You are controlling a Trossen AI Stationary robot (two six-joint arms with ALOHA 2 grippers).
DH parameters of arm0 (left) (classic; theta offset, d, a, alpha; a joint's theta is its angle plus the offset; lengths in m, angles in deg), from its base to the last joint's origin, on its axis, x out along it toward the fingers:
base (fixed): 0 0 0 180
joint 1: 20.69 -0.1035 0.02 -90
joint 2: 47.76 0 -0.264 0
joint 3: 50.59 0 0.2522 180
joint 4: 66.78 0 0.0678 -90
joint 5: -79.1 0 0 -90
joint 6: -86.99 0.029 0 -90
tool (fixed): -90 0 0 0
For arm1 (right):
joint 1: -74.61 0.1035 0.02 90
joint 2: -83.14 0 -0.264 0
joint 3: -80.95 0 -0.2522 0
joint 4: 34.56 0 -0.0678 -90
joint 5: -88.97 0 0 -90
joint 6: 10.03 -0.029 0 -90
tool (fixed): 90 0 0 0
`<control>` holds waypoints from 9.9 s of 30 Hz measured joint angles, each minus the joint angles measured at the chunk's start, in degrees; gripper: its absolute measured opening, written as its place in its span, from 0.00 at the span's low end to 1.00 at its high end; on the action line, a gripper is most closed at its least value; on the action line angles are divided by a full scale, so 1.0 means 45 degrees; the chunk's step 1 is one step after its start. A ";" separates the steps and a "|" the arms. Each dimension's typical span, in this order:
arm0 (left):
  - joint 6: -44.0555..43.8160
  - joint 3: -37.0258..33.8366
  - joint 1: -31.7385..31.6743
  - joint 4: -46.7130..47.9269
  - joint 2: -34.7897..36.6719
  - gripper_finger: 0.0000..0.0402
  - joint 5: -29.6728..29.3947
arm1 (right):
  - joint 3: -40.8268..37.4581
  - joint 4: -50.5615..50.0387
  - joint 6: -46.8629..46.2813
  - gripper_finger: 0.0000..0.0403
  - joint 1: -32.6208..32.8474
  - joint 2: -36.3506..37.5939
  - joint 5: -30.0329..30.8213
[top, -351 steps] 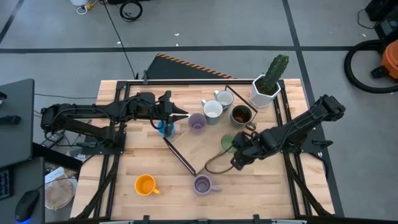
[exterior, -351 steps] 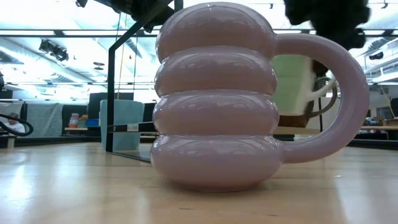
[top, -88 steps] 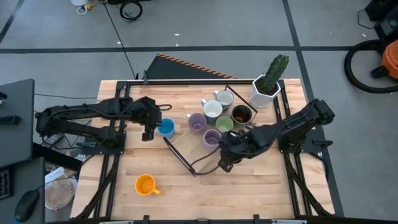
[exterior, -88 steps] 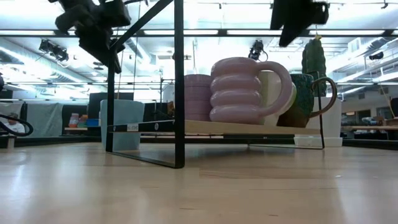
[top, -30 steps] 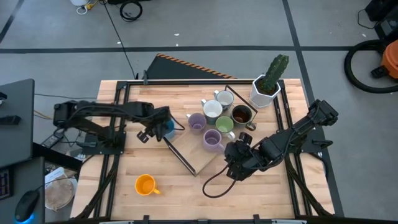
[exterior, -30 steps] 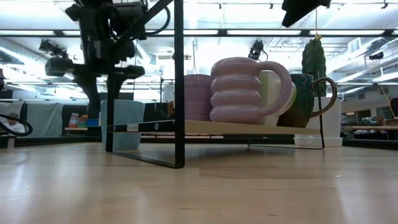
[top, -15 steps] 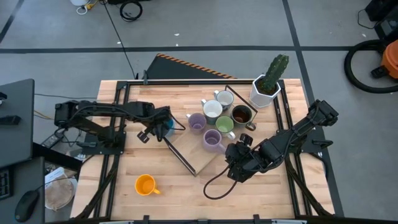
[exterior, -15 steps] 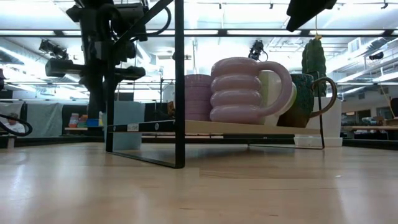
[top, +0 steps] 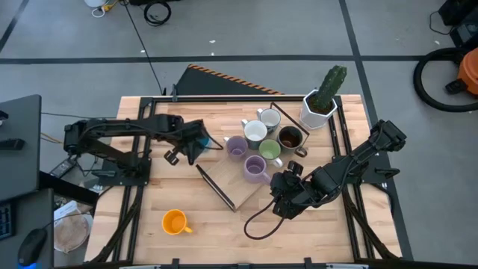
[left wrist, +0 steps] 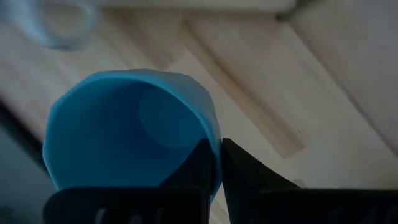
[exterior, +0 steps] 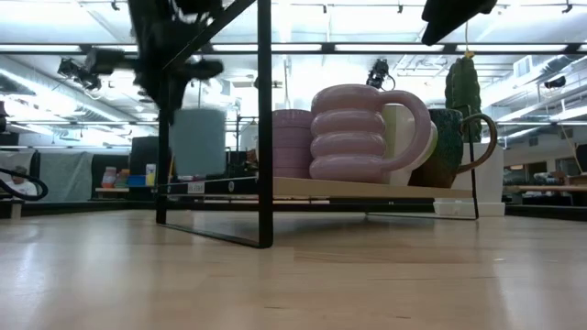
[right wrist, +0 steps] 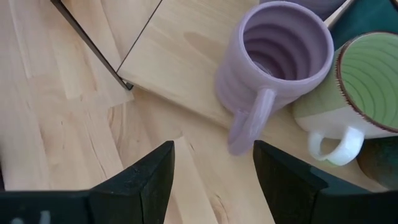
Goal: Place coffee mugs
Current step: Put the blue mug on the shelf, then put the yellow mug on the shelf
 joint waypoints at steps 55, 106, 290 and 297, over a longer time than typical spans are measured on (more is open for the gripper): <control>-0.3341 0.2289 0.3494 -0.1273 -0.2279 0.06 0.1771 | 0.0000 0.0671 0.0079 0.56 0.0034 0.0000 -0.0241; -0.3304 0.2631 0.3513 -0.1318 -0.2737 0.25 0.1912 | 0.0000 0.0719 0.0163 0.56 0.0044 -0.0005 -0.0335; -1.2935 0.8944 0.3525 0.0855 -0.7893 0.13 0.1799 | 0.0005 -0.0256 -0.0143 0.56 0.3045 0.0704 0.3570; -1.2922 0.8948 0.3523 0.0814 -0.7888 0.17 0.1690 | 0.0005 -0.0253 -0.0143 0.56 0.3045 0.0704 0.3565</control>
